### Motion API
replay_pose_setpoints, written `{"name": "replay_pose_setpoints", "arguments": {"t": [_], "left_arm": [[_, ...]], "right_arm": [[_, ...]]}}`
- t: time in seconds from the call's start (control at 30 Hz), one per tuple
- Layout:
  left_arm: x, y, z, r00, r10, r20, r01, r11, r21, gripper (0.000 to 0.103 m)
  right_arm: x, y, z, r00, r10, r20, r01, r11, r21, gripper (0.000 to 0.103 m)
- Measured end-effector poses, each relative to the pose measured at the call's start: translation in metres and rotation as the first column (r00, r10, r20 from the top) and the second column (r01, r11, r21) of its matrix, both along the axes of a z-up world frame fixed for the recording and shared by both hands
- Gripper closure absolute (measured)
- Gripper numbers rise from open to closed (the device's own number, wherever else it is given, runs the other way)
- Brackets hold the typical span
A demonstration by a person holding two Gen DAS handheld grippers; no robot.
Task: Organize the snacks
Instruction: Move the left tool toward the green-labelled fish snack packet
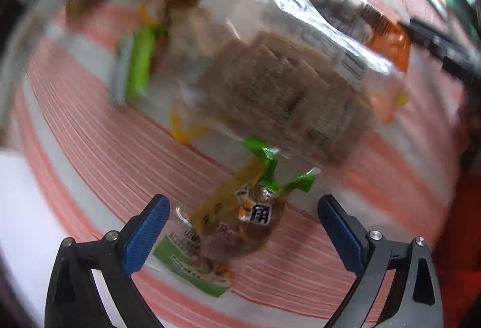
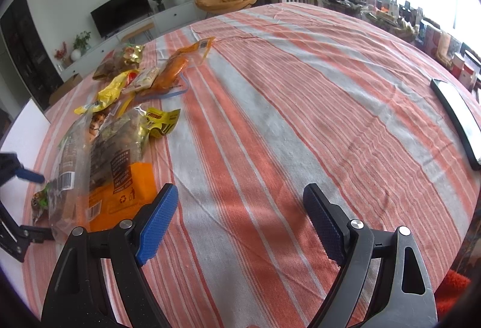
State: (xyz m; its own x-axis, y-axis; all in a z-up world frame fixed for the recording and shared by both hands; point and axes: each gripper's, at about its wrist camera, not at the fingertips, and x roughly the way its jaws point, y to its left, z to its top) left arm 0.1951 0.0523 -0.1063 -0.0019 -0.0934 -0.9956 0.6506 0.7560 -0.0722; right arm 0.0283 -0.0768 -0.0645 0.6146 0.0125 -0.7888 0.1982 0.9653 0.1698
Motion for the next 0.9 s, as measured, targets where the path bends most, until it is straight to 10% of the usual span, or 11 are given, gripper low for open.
{"name": "replay_pose_setpoints", "arguments": {"t": [0.13,0.37,0.53,0.67,0.9], "left_arm": [[-0.021,-0.001,0.008,0.996,-0.010,-0.092,-0.004,0.989,-0.147,0.005],[-0.041,-0.015,0.002,0.994,-0.108,0.025,0.106,0.992,0.065,0.005],[-0.023,-0.002,0.030,0.997,0.056,0.053,-0.053,0.997,-0.052,0.005],[-0.016,-0.009,0.031,0.993,-0.075,0.093,0.075,0.997,0.008,0.004],[0.001,-0.005,0.000,0.985,-0.152,-0.086,0.155,0.987,0.034,0.005]], "right_arm": [[0.002,-0.001,0.000,1.000,-0.001,0.004,0.001,1.000,0.006,0.015],[0.005,-0.004,-0.003,1.000,0.001,0.003,-0.001,1.000,0.001,0.015],[0.007,-0.007,-0.004,1.000,0.003,0.004,-0.003,1.000,0.001,0.015],[0.007,-0.007,-0.004,1.000,0.004,0.003,-0.004,1.000,-0.002,0.015],[0.007,-0.008,-0.005,1.000,0.004,0.008,-0.004,1.000,0.007,0.015]]}}
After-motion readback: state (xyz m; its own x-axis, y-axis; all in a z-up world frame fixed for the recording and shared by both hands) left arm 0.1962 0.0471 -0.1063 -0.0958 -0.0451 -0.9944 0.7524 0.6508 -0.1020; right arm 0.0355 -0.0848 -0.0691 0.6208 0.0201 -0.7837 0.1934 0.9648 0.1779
